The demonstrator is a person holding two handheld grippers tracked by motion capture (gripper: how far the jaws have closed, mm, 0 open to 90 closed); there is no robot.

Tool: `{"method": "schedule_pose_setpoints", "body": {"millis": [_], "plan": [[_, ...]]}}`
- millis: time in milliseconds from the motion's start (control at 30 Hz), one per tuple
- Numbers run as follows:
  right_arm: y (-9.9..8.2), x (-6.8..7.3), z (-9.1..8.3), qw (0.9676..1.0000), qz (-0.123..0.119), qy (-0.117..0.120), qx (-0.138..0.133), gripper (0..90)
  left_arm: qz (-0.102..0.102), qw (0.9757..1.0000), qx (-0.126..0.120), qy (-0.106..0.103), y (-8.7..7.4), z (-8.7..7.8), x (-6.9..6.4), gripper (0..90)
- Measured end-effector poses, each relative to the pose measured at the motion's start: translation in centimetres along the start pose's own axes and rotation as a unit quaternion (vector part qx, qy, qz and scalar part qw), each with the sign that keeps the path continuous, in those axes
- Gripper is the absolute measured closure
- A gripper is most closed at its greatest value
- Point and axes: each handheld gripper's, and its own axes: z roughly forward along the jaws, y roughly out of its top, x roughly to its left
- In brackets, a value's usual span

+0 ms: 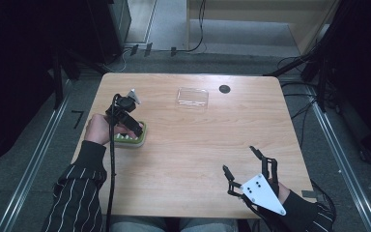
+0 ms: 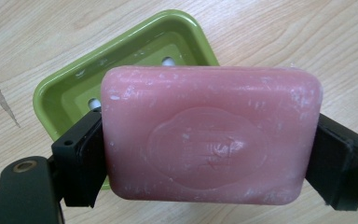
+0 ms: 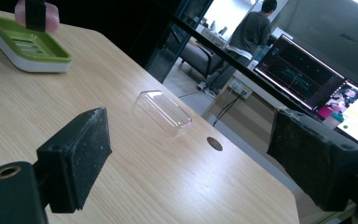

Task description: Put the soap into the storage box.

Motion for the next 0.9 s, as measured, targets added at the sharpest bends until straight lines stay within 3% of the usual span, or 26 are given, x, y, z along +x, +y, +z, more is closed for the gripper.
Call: {"method": "schedule_pose_setpoints", "body": {"millis": [467,900], "plan": [[0.0,0.0,0.0,1.0,0.001,-0.001,0.0,13.2,-0.04,0.9992,-0.004,0.008,0.2,1.0,1.1,13.9],[0.0,0.0,0.0,1.0,0.002,-0.002,-0.001,13.2,-0.079,0.9968,0.0,0.013,0.2,2.6,2.3,13.8]]}}
